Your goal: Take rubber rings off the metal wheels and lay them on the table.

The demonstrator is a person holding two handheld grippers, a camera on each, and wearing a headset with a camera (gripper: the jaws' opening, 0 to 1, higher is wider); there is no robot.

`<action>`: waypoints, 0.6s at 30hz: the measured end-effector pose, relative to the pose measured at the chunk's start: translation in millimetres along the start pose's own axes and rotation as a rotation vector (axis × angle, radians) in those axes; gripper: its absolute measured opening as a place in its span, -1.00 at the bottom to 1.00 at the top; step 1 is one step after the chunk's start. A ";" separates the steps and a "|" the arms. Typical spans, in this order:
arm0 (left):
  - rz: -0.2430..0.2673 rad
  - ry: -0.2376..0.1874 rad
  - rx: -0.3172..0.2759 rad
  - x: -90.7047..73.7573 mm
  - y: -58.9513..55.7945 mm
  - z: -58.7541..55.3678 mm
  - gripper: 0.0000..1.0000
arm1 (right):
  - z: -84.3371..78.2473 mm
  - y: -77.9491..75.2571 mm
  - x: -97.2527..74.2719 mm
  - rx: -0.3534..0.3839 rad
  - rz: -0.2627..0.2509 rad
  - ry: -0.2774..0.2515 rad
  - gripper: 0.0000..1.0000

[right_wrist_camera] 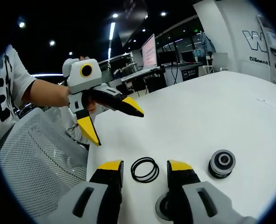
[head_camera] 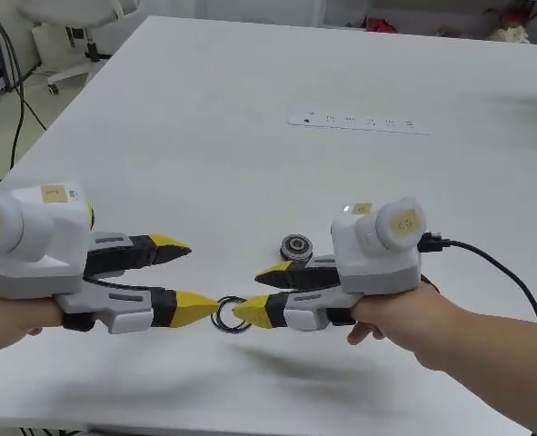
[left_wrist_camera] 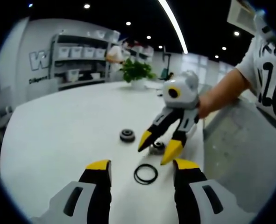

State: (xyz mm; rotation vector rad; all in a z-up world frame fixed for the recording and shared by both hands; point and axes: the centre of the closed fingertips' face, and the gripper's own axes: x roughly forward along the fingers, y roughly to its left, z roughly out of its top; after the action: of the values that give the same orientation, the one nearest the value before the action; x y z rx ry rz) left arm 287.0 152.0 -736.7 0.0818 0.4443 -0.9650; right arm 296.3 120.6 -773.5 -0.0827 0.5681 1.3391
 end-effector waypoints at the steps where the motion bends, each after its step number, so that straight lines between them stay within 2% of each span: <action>1: 0.000 -0.001 0.000 0.5 0.4 0.9 0.09 | 0.9 -1.0 -1.6 -0.001 -0.002 -0.003 -0.31; 18: -0.021 0.003 0.021 19.0 8.5 17.7 0.14 | 14.2 -36.0 -39.9 -0.015 -0.097 -0.056 -0.27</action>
State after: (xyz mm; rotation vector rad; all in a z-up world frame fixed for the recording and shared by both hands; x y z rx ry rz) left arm 308.9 137.5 -729.2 0.0975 0.4392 -0.9906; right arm 330.1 81.3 -753.3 -0.0843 0.5010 1.2473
